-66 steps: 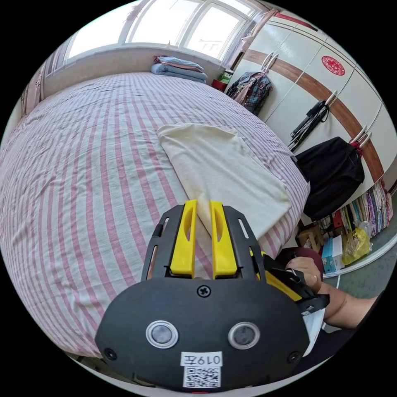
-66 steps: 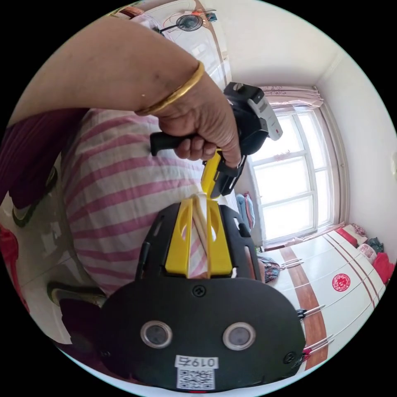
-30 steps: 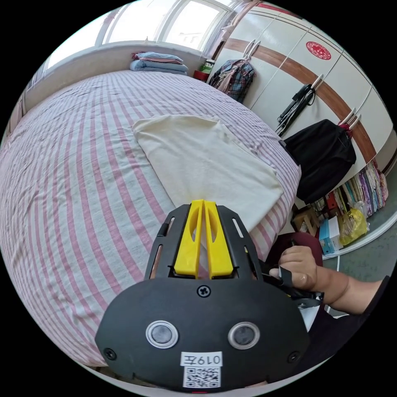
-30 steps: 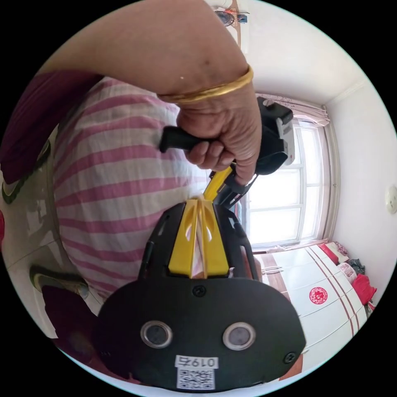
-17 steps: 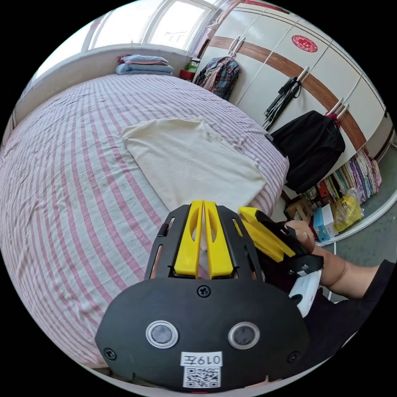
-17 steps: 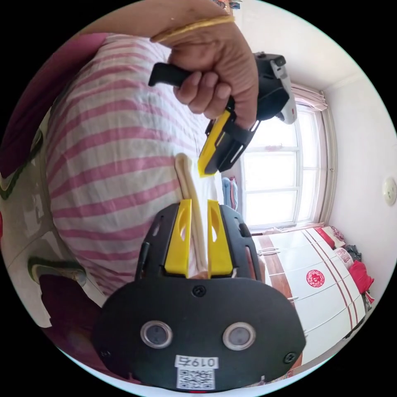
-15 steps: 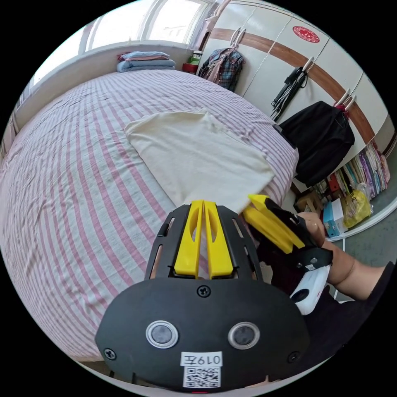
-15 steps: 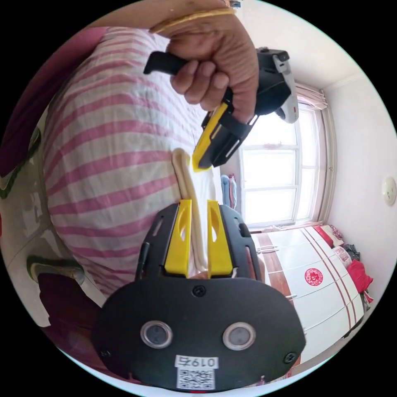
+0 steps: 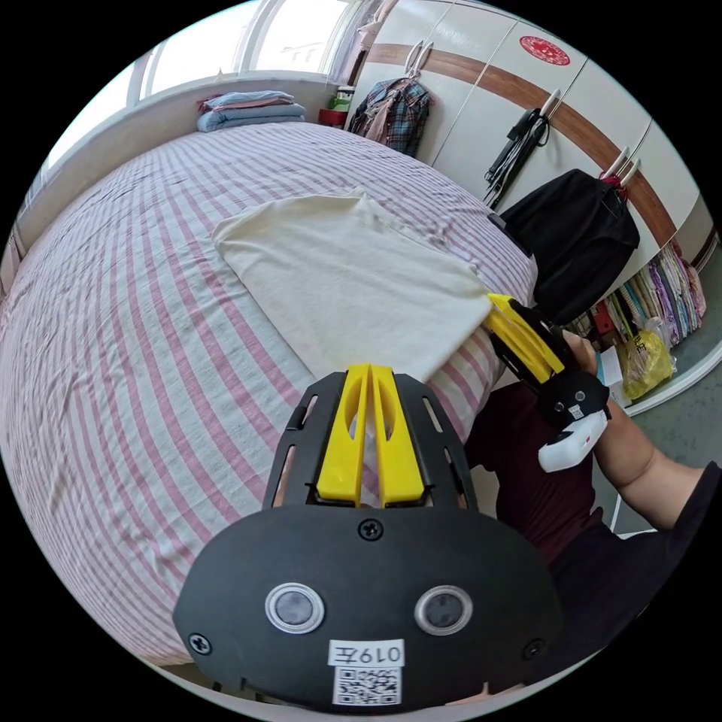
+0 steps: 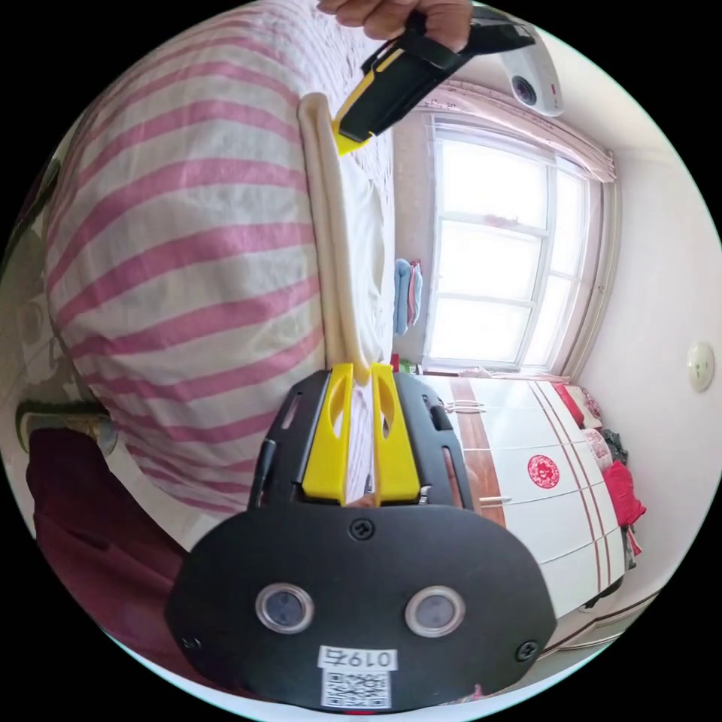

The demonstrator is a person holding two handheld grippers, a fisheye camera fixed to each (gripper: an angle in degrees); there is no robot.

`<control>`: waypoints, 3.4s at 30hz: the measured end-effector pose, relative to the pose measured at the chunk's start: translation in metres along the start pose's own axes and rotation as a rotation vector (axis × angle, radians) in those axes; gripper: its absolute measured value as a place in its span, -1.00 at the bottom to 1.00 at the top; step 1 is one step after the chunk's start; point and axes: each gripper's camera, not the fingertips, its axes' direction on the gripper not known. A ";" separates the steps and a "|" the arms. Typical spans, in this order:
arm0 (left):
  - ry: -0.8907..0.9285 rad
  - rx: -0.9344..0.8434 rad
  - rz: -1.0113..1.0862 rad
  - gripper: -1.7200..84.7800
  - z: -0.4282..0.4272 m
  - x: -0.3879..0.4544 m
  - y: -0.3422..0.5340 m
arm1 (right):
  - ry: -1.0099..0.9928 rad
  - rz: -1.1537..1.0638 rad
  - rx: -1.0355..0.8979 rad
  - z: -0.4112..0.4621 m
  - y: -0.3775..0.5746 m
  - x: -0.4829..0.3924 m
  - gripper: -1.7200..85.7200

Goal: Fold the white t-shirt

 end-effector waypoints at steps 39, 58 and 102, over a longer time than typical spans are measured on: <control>0.004 0.022 0.146 -0.94 -0.011 0.043 0.005 | -0.075 0.090 0.083 0.121 0.107 0.074 -0.85; 0.092 0.027 0.116 -0.93 -0.002 0.022 0.009 | -0.017 -0.396 0.325 0.190 0.134 0.084 -0.81; 0.140 0.026 0.097 -0.93 0.024 -0.011 0.014 | 0.094 -0.431 0.279 0.210 0.187 0.045 -0.98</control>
